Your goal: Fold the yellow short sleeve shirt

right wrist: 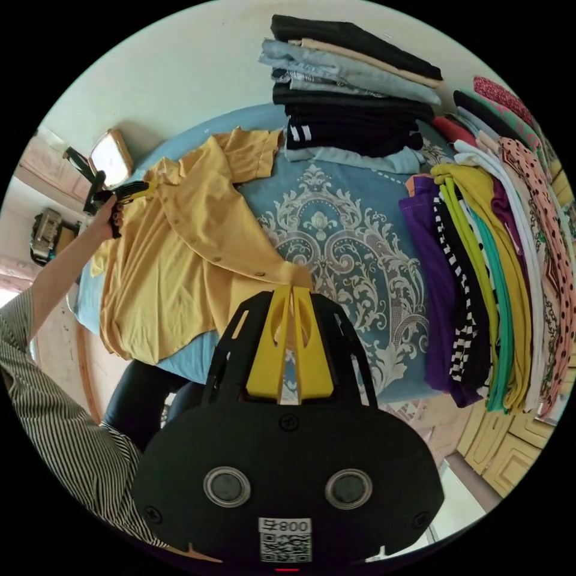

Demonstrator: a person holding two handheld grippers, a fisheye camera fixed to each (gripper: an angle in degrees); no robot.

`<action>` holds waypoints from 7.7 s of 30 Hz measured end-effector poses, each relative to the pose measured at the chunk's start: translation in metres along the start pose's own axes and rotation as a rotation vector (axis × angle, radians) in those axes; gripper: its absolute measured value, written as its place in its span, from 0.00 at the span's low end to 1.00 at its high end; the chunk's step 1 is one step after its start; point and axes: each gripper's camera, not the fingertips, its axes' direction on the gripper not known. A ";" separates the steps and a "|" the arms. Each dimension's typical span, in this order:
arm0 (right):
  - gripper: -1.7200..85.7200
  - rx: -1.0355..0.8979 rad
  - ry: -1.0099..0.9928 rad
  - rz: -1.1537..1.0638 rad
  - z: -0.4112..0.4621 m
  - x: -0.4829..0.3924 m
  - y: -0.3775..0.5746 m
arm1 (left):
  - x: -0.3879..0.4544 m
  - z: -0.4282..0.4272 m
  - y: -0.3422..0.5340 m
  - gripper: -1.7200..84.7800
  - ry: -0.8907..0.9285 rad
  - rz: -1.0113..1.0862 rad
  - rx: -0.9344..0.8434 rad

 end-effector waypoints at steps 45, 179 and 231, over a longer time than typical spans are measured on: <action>0.06 0.076 0.121 -0.074 0.107 -0.061 -0.345 | 0.117 0.082 -0.183 0.10 -0.004 0.478 -0.048; 0.02 -0.531 -0.661 -0.619 0.066 -0.616 -0.075 | -0.247 -0.210 0.627 0.02 0.043 -0.322 0.162; 0.07 0.101 -0.237 -0.550 -0.055 -0.480 -0.423 | -0.266 -0.046 0.090 0.03 0.158 -0.207 0.311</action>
